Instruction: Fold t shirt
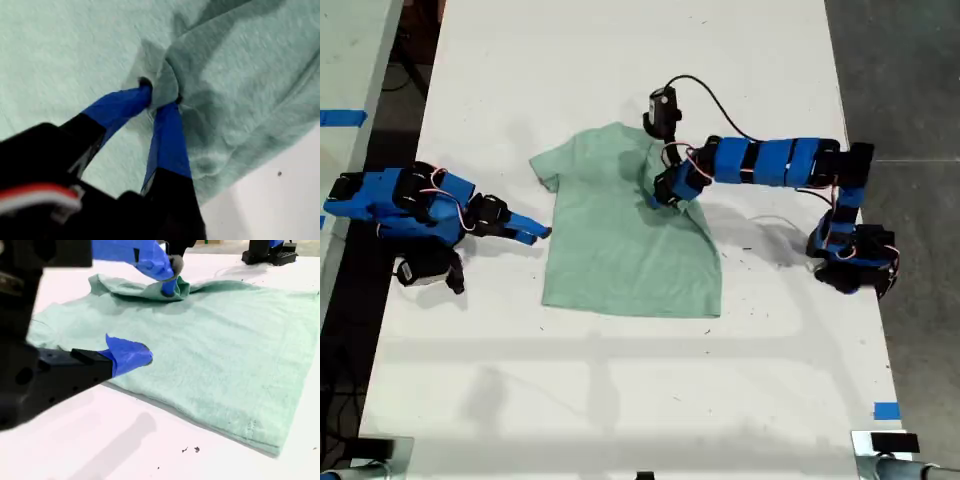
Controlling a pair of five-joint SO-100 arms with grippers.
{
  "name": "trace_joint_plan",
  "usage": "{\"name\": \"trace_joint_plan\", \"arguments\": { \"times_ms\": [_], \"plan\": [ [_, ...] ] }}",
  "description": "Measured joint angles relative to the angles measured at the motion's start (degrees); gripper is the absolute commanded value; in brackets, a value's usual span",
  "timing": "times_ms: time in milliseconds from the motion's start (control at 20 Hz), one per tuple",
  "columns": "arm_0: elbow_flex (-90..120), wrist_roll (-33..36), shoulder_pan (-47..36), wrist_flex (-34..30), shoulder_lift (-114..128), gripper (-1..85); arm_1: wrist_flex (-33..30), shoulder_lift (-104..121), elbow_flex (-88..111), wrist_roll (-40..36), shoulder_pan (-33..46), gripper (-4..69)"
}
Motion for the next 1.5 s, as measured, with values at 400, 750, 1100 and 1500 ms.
{"name": "trace_joint_plan", "arguments": {
  "times_ms": [400, 750, 1100, 1500],
  "plan": [
    [0.0, 0.0, 0.0, 0.0, 0.0, 22.5, 27.1, 16.2, -9.6, 0.9, 3.3, 0.2],
    [0.0, 0.0, 0.0, 0.0, 0.0, 22.5, 21.4, 72.4, 40.2, 14.4, -7.0, 0.5],
    [0.0, 0.0, 0.0, 0.0, 0.0, 22.5, 15.5, 121.4, 94.0, 21.5, -10.2, 0.6],
    [0.0, 0.4, 0.1, 0.0, 0.0, 22.4, 17.4, 122.1, 94.0, 25.7, -10.3, 0.6]
  ]
}}
